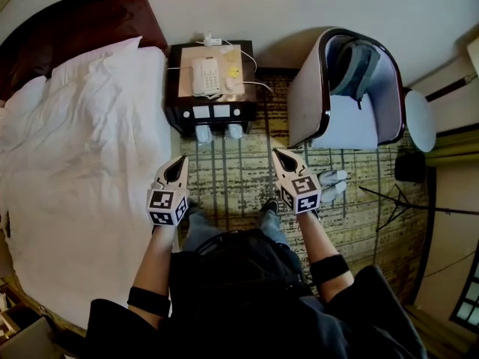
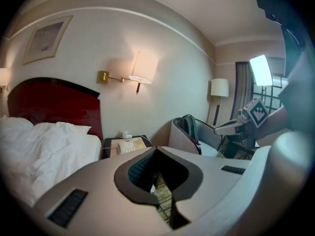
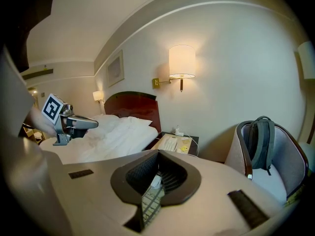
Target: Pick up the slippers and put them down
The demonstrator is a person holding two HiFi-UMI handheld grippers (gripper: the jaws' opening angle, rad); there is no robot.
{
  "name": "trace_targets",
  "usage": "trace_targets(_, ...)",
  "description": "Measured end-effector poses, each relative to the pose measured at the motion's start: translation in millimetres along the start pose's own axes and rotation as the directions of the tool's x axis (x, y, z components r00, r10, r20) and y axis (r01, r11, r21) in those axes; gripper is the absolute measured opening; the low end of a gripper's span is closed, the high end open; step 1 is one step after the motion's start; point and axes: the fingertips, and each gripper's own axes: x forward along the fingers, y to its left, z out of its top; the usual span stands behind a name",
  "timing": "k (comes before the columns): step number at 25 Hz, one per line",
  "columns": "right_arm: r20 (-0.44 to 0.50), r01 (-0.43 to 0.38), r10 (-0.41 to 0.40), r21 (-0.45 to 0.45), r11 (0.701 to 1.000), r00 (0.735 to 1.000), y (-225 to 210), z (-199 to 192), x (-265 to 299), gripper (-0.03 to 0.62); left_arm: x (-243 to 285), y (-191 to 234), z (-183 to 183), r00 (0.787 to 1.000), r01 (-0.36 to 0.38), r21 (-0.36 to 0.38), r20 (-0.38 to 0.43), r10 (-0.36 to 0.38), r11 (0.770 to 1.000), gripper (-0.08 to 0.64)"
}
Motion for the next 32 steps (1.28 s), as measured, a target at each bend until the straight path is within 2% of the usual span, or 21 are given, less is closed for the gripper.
trace_targets(7, -0.003, -0.012, 0.012, -0.015, 1.0, 1.0, 2, 3, 6, 0.002, 0, 3, 9, 0.999, -0.013, -0.009, 0.029, 0.013, 1.0, 0.004)
trace_targets(17, -0.007, -0.022, 0.022, -0.014, 1.0, 1.0, 13, -3, 3, 0.002, -4, -1, -4, 1.0, -0.007, -0.008, 0.009, 0.007, 1.0, 0.004)
trace_targets(32, -0.024, 0.001, 0.0, 0.034, 0.999, 1.0, 15, -31, 6, 0.006, -4, -6, -20, 0.999, 0.011, 0.002, -0.041, -0.011, 1.0, 0.004)
